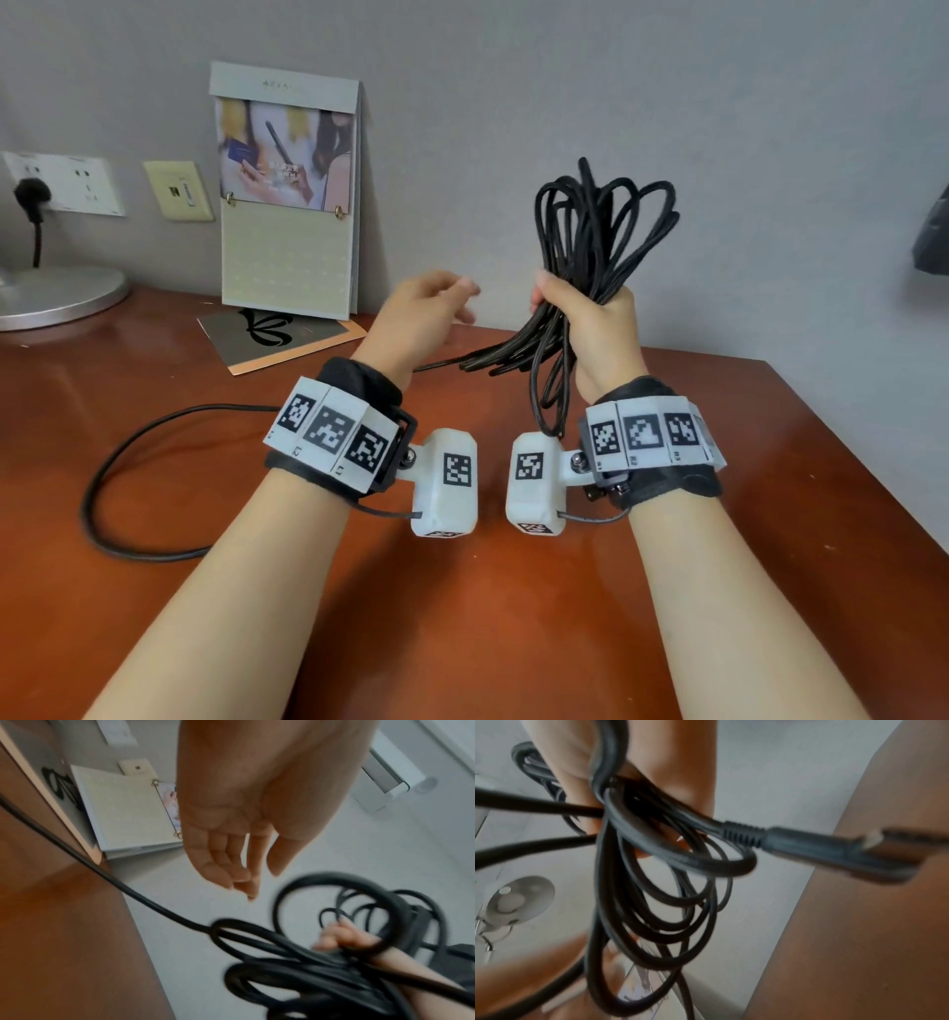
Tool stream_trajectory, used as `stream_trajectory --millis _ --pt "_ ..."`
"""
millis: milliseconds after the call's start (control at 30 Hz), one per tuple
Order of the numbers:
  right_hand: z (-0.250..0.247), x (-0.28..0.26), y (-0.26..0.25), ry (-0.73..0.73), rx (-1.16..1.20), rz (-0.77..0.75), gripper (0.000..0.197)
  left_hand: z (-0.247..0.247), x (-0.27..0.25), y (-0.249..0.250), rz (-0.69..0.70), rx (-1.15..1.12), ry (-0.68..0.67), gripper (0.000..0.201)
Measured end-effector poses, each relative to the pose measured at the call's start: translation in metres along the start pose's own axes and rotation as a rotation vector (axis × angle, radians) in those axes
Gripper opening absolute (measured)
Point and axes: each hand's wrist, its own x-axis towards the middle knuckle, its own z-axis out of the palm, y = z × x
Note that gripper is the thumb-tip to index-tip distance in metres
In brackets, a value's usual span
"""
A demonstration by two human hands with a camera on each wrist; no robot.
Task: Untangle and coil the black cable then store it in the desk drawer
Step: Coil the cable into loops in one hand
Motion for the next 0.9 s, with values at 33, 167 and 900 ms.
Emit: stream_trajectory --millis 33,167,900 --pt "-0.003 0.001 -0.001 0.008 0.038 -0.004 0.026 -0.003 0.001 -0.003 -0.049 0.049 -0.019 0.027" --pt "-0.01 0.003 -0.005 -0.001 0.135 -0.04 0.029 -0.004 0.0 -0.01 -0.273 0.169 -0.203 0.029" --pt "-0.007 0.004 0.004 0.029 -0.105 -0.062 0.025 0.001 0.006 -0.01 0.196 0.42 0.082 0.018"
